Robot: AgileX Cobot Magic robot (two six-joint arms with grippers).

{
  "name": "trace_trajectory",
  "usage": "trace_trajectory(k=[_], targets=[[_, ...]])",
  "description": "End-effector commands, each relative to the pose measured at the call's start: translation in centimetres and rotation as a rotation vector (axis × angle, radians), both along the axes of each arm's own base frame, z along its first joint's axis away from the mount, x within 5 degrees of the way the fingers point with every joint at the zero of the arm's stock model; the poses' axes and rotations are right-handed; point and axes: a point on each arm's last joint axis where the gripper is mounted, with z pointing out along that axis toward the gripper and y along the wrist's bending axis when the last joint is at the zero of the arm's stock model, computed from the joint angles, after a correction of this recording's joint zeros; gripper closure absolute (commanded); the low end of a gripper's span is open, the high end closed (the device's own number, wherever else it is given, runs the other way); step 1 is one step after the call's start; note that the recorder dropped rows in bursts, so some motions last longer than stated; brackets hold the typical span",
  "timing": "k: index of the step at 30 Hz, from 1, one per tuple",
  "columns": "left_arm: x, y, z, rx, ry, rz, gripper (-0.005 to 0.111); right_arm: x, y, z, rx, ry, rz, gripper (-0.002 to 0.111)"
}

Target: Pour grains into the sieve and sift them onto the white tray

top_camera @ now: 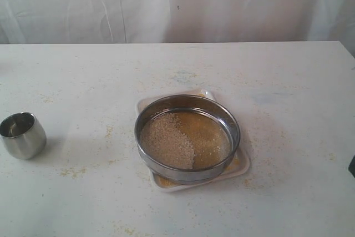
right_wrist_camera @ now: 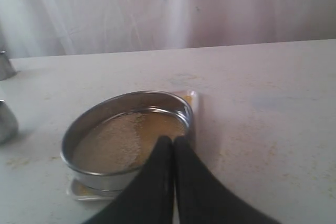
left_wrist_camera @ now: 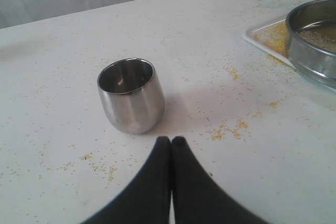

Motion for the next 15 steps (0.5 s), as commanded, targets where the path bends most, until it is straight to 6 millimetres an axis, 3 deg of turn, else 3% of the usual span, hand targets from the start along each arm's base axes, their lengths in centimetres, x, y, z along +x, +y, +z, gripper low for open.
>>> trace_trajectory(k=[1,15], targets=[[-0.02,-0.01,-0.10,-0.010,-0.001,0.002,0.107,0.15,-0.68,-2.06,-0.033,-0.048,-0.074,0.108],[-0.02,-0.01,-0.10,-0.010,-0.001,0.002,0.107,0.28,-0.63,-2.60,-0.183,-0.123,-0.054,0.108]])
